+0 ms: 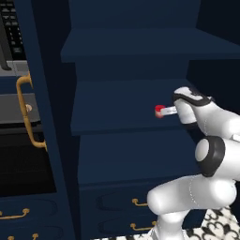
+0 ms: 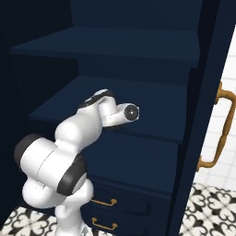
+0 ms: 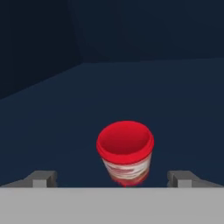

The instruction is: From the different types of pastries on the counter, select a croissant and place it on the cutting board. Then retrieve a jar of jam from the cabinet and place it alongside the croissant on the cutting board.

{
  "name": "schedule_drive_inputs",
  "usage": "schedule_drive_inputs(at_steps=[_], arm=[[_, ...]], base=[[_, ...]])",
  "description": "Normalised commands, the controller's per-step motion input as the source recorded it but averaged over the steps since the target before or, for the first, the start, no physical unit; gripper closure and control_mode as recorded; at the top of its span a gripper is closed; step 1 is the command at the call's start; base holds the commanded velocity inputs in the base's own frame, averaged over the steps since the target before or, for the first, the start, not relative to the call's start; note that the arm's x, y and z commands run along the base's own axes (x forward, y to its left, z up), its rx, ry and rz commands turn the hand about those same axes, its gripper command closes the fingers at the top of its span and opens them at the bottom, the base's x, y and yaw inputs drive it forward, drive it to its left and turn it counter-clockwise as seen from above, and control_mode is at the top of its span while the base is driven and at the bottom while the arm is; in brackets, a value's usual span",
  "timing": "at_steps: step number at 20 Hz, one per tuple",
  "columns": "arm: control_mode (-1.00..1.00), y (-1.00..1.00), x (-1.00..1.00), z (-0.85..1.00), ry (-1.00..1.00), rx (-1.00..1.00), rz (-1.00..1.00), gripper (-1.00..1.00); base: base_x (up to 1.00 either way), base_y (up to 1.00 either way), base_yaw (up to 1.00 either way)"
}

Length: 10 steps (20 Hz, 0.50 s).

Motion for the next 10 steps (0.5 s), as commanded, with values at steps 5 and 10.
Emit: schedule_drive_inputs(at_steps=[5, 10], arm=[[-1.0, 0.01, 0.18, -0.02, 0.0, -0.01, 0.0, -1.0], [-1.0, 0.01, 0.19, -0.01, 0.01, 0.0, 0.0, -1.0]], base=[[0.0, 0.0, 0.0], [0.0, 0.0, 0.0]])
